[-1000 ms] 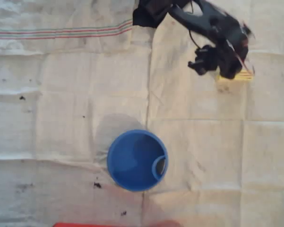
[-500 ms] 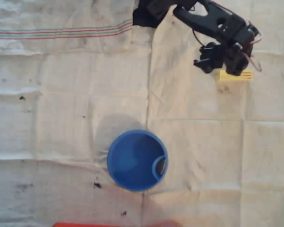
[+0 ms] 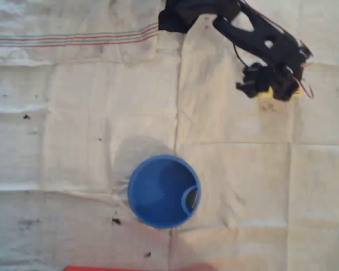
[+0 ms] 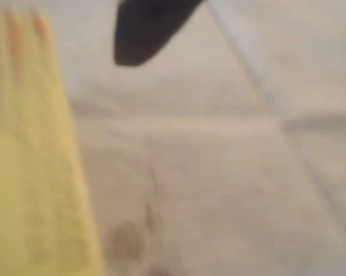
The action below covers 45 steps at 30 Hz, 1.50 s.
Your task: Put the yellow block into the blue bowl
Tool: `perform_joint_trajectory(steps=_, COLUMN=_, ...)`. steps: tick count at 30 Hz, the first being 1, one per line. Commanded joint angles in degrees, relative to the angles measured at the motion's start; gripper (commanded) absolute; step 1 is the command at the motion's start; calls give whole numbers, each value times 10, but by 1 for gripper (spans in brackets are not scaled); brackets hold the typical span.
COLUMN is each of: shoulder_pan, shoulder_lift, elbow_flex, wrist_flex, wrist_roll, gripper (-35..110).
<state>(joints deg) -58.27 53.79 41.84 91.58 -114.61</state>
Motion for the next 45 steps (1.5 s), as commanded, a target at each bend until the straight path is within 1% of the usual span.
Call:
perform_joint_trajectory(steps=1, shoulder_pan=-14, shoulder_lift=-1, elbow_flex=-39, wrist_flex=-19, wrist_roll=2, gripper=27)
perform_joint_trajectory(steps=12, shoulder_pan=-15, shoulder_lift=-51, elbow_flex=-47, wrist_flex=-25, wrist_roll=5, gripper=26)
perform_joint_trajectory(steps=19, shoulder_pan=-13, shoulder_lift=-84, elbow_flex=-44, wrist_flex=-99, wrist_roll=10, gripper=26)
perform_joint_trajectory(steps=22, shoulder_pan=-5, shoulder_lift=-95, elbow_flex=-40, wrist_flex=-119, wrist_roll=11, gripper=19)
perform_joint_trajectory(steps=27, shoulder_pan=4, shoulder_lift=-105, elbow_flex=-46, wrist_flex=-133, wrist_roll=11, gripper=0)
perform_joint_trajectory(steps=28, shoulder_pan=4, shoulder_lift=-105, elbow_flex=-46, wrist_flex=-133, wrist_roll=11, gripper=-2)
perform_joint_trajectory(steps=31, shoulder_pan=5, shoulder_lift=-100, elbow_flex=-46, wrist_flex=-129, wrist_roll=14, gripper=1)
perform_joint_trajectory(steps=35, shoulder_pan=5, shoulder_lift=-86, elbow_flex=-50, wrist_flex=-131, wrist_roll=70, gripper=0)
perform_joint_trajectory(steps=45, shoulder_pan=11, shoulder_lift=34, elbow_flex=-94, wrist_flex=-124, wrist_roll=204, gripper=0)
